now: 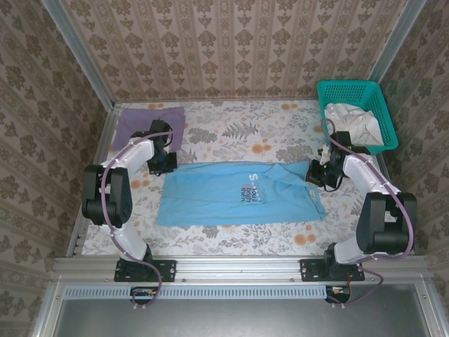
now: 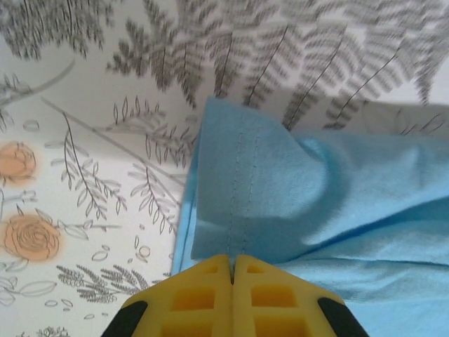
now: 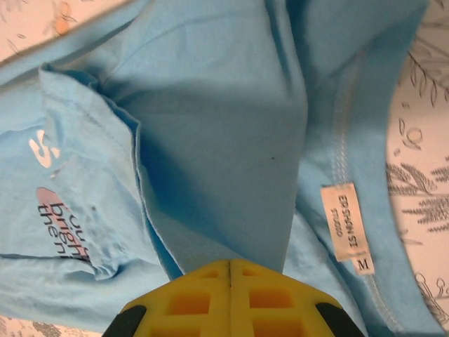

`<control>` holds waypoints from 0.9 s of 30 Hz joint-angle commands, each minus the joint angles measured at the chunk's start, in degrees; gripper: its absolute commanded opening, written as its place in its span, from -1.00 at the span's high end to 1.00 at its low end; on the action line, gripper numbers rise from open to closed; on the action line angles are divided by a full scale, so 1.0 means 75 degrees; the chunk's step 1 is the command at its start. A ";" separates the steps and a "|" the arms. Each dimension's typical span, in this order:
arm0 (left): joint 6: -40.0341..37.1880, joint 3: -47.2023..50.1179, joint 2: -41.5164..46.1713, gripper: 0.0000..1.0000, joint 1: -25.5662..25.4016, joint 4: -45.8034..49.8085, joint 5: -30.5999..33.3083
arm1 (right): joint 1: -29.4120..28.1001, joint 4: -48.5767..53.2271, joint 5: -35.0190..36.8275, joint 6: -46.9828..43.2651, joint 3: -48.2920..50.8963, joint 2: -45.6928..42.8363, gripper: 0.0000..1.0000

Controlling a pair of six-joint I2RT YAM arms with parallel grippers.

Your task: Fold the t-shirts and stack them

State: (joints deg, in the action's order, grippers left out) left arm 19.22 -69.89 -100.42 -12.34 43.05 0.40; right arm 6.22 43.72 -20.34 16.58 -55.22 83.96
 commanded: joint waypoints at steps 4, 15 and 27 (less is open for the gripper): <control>0.0286 0.0248 -0.0107 0.63 0.0169 0.0194 0.0520 | 0.0330 -0.0044 -0.0179 0.0344 0.0872 -0.0444 1.00; 0.0262 -0.1041 -0.0643 -0.28 0.0476 0.0367 -0.0807 | 0.1138 -0.1262 0.0105 0.2761 0.1364 -0.1374 -0.25; 0.0222 -0.1950 -0.2040 -0.21 0.0314 0.0539 -0.1317 | -0.0600 -0.1411 0.1159 0.2412 -0.0789 0.0942 0.36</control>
State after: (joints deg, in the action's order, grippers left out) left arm 21.76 -82.83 -114.85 -9.89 44.75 -8.19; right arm 3.97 31.79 -16.34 36.21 -56.58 88.40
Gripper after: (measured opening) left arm 0.611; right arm 0.322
